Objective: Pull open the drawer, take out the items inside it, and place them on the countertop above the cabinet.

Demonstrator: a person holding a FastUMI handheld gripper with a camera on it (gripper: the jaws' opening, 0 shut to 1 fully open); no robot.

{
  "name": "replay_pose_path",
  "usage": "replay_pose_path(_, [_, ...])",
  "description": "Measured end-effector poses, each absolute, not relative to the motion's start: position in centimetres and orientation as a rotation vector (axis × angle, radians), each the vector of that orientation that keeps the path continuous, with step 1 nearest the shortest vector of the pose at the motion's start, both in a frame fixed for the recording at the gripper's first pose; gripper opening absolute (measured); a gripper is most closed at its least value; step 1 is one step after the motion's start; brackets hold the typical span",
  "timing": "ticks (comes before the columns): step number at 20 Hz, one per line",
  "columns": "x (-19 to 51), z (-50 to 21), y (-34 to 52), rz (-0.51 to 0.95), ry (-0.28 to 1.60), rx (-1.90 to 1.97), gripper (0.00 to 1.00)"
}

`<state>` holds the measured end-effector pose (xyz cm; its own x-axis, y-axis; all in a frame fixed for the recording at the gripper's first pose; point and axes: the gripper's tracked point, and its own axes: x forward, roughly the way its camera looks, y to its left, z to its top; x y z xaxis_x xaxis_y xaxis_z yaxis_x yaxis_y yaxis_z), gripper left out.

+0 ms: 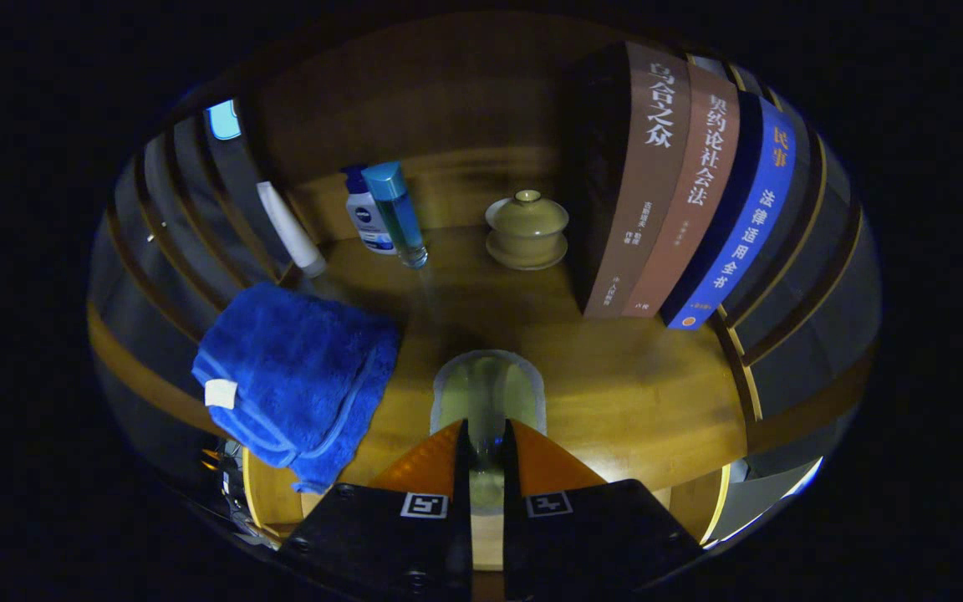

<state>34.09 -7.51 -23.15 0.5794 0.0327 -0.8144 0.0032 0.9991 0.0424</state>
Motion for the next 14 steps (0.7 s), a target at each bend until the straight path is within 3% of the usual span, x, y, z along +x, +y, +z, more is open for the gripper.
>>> replay_pose_path(5, [35.5, -23.4, -7.9, -0.02, 0.945, -0.003, 0.2])
replay_pose_path(8, [35.5, -23.3, -8.3, -0.045, 0.934, 0.013, 0.29])
replay_pose_path(14, [34.4, -20.6, -9.0, -0.04, 0.816, 0.059, 0.99])
